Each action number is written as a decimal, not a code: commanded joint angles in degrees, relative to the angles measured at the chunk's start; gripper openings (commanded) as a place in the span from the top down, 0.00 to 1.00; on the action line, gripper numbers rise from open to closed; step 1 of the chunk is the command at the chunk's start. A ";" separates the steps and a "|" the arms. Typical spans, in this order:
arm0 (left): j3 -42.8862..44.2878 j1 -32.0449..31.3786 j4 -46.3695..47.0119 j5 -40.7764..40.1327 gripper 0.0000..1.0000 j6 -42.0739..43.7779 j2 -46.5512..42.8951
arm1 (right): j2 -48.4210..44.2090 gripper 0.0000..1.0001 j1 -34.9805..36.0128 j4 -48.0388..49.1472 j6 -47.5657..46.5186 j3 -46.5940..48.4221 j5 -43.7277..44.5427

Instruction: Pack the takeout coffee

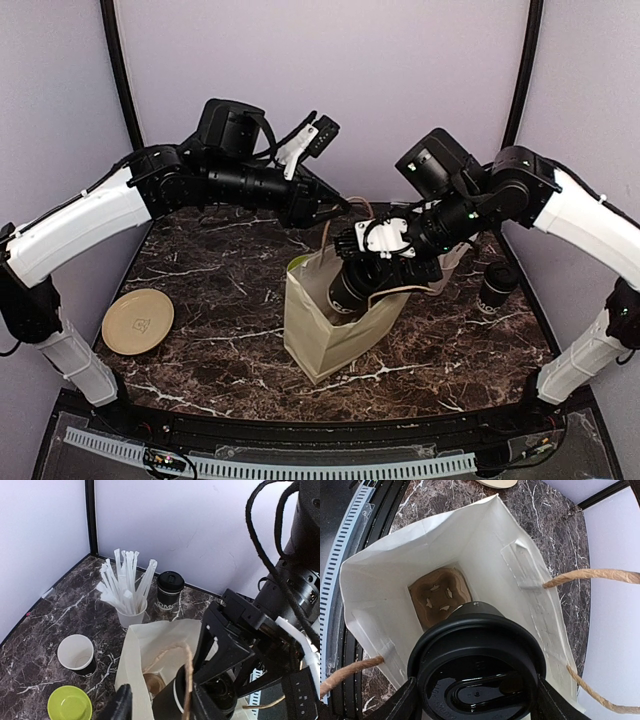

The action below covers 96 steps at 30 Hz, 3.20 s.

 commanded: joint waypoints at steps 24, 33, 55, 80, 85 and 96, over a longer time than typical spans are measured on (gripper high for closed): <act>3.02 -11.92 -21.87 -16.35 0.35 -10.24 1.82 | -7.04 0.51 0.95 1.16 -1.32 -8.59 2.42; 12.33 -11.87 -27.87 -22.73 0.98 -4.45 8.49 | -8.20 0.52 0.87 3.11 -1.40 -11.72 7.25; 15.03 -11.92 -20.94 -16.50 0.25 6.63 4.06 | -10.52 0.53 0.92 4.45 0.04 -14.61 7.52; -10.56 8.98 11.55 -16.51 0.15 1.14 -6.22 | -17.58 0.55 4.76 12.44 -1.52 -33.72 16.30; -10.35 10.26 11.42 -14.37 0.15 1.03 -4.90 | -18.29 0.57 4.77 16.66 -1.73 -35.49 20.95; -12.08 11.17 11.87 -8.54 0.17 -0.76 -2.09 | -18.05 0.58 4.76 24.92 -1.32 -38.59 24.17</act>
